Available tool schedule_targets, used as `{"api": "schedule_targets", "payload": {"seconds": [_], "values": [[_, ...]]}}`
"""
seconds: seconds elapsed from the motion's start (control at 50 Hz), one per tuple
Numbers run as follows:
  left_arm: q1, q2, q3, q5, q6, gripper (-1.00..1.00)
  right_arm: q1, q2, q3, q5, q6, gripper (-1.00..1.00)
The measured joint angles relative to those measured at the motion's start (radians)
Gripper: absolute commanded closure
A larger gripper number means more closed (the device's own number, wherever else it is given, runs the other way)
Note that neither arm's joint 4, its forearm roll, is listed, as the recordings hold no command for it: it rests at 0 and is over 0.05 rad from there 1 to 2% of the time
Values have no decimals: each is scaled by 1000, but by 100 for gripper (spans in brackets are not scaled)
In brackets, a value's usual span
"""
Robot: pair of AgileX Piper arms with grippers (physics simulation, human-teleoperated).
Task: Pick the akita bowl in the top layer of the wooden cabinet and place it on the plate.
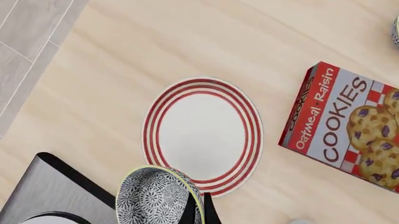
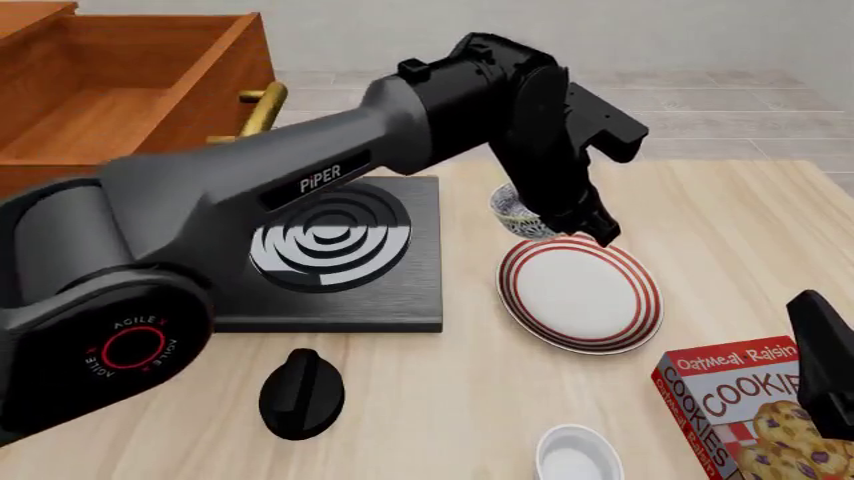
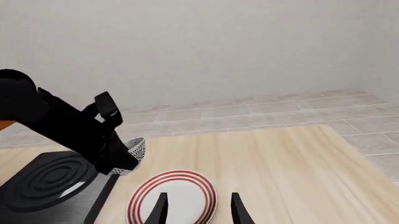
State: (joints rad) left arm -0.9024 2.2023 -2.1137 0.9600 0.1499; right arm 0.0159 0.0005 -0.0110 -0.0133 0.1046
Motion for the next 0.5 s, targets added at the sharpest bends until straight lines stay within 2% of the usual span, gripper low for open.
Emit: {"api": "schedule_targets", "payload": {"seconds": [0.5], "values": [[-21,84,-41,-24,-31,100,0,0,1,2,-1,-100]]}}
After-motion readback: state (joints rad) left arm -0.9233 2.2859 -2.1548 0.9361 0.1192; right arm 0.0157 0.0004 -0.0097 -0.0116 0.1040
